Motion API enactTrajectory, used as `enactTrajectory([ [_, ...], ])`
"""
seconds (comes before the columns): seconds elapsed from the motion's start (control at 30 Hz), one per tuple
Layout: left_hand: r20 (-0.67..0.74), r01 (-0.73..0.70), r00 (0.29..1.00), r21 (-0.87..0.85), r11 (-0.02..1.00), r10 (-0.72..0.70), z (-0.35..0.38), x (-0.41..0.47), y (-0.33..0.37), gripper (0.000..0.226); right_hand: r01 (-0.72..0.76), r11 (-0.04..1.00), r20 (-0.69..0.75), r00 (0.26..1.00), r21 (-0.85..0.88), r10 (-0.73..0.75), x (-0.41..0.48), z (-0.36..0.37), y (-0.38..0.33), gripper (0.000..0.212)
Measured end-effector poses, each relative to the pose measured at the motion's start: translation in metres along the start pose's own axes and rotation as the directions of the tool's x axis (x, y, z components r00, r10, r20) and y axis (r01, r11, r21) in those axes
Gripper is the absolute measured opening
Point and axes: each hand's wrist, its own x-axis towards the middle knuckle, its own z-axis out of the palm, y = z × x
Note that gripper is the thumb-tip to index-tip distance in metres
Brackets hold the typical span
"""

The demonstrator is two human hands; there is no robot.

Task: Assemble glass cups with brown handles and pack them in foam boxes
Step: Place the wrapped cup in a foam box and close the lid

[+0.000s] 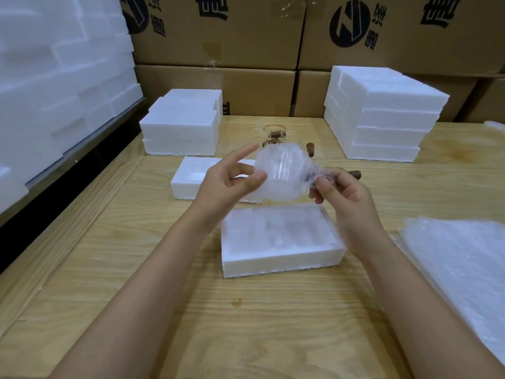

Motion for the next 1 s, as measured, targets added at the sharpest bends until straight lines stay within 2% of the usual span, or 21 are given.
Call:
enactTrajectory([
  [0.1, 0.107, 0.028, 0.994, -0.088, 0.996, -0.018, -0.003, -0.004, 0.0, 0.058, -0.001, 0.998, 0.024, 1.0, 0.063, -0.001, 0.002, -0.004, 0.001, 0.015],
  [0.17, 0.124, 0.033, 0.992, -0.096, 0.995, -0.021, -0.004, -0.006, 0.0, 0.06, -0.006, 0.997, 0.051, 0.999, 0.082, 0.001, 0.003, -0.006, 0.002, 0.022],
  [0.33, 0.116, 0.011, 0.993, -0.029, 1.0, -0.008, -0.003, -0.008, -0.006, 0.076, 0.022, 0.999, 0.088, 0.996, 0.037, -0.025, 0.003, -0.008, 0.005, 0.032],
  [0.43, 0.07, -0.008, 0.998, 0.018, 1.0, 0.007, 0.002, -0.007, -0.011, 0.077, 0.035, 0.999, 0.105, 0.994, -0.029, -0.032, 0.003, -0.009, 0.005, 0.049],
  [0.53, 0.041, -0.053, 0.998, 0.064, 0.997, 0.05, 0.004, -0.007, -0.015, 0.075, 0.031, 0.998, 0.098, 0.995, -0.051, -0.026, 0.002, -0.009, 0.004, 0.056],
  [0.73, 0.053, -0.048, 0.998, 0.102, 0.994, 0.043, 0.003, -0.009, -0.012, 0.074, 0.031, 0.998, 0.085, 0.996, -0.048, -0.027, 0.003, -0.009, 0.003, 0.05],
  [0.87, 0.053, -0.01, 0.999, 0.032, 0.999, 0.009, -0.002, -0.011, -0.004, 0.065, 0.014, 1.0, 0.064, 0.998, 0.028, -0.016, 0.002, -0.007, 0.001, 0.024],
  [1.0, 0.044, 0.026, 0.999, -0.014, 1.0, -0.026, -0.005, -0.013, -0.001, 0.054, 0.0, 0.999, 0.058, 0.998, 0.049, -0.002, 0.002, -0.004, 0.0, 0.024],
])
